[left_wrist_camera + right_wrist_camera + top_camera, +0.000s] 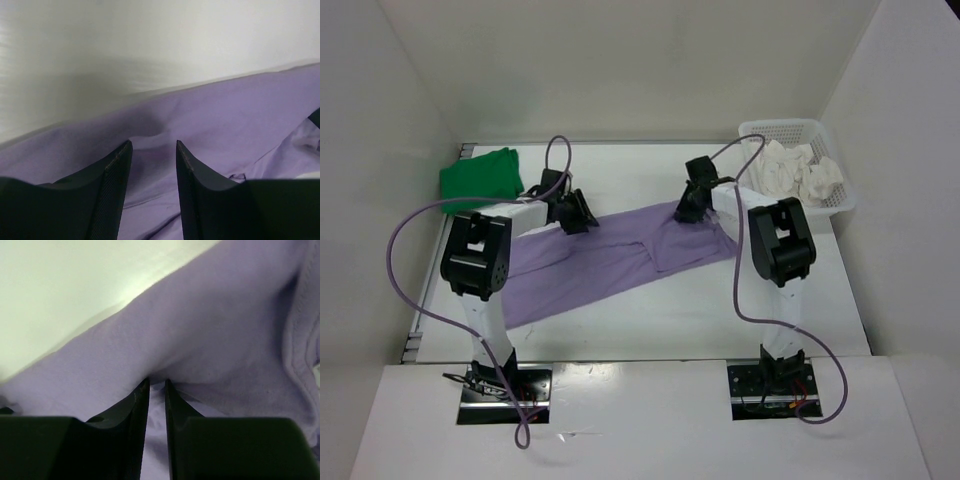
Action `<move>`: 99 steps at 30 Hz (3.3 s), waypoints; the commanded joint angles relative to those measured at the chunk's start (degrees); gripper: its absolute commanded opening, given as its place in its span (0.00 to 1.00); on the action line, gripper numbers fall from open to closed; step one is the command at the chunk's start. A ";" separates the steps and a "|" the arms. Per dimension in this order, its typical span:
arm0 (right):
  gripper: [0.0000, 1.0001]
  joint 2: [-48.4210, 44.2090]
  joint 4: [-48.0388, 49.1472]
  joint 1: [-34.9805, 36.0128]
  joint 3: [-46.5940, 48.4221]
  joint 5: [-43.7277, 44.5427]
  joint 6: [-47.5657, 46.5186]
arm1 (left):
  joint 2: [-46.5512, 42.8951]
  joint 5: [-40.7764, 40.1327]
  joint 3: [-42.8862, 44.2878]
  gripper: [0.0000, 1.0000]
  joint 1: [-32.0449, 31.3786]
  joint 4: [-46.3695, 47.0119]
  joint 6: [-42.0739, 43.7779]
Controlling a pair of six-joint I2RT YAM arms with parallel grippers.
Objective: Fold and stack the t-shirts
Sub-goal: Fold the other side of the tshirt into a rectangle
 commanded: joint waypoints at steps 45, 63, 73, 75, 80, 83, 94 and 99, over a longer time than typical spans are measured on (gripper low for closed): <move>0.25 -18.32 8.44 -11.17 -17.88 -10.72 -9.99 | 0.04 -2.41 7.89 0.36 -11.27 -1.28 -5.53; 0.22 -8.99 9.50 -9.94 -12.51 -8.25 -9.47 | -12.53 -2.41 -6.18 0.40 -3.70 -1.81 -1.21; 0.28 -12.07 7.48 -8.71 -14.00 -11.50 -7.71 | -13.06 -1.27 -8.29 0.40 -3.18 0.04 -1.74; 0.25 -12.07 6.78 -8.71 -14.00 -11.51 -7.71 | -13.06 -0.74 -8.82 0.40 -3.18 0.56 -2.36; 0.05 -12.33 5.46 -8.71 -12.86 -10.28 -8.24 | -13.58 -0.74 -8.82 0.40 -3.18 0.56 -2.36; 0.00 -14.70 4.15 -8.71 -12.86 -9.58 -8.24 | -13.59 -0.74 -8.82 0.40 -3.18 0.04 -2.36; 0.00 -20.68 -7.98 -8.71 -11.71 -10.02 -8.24 | -13.59 -0.74 -6.53 0.40 -2.12 -1.54 -1.30; 0.00 -20.51 -9.21 -8.71 -13.74 -8.61 -8.24 | -13.59 -0.74 -4.78 0.40 -0.98 -2.16 -0.25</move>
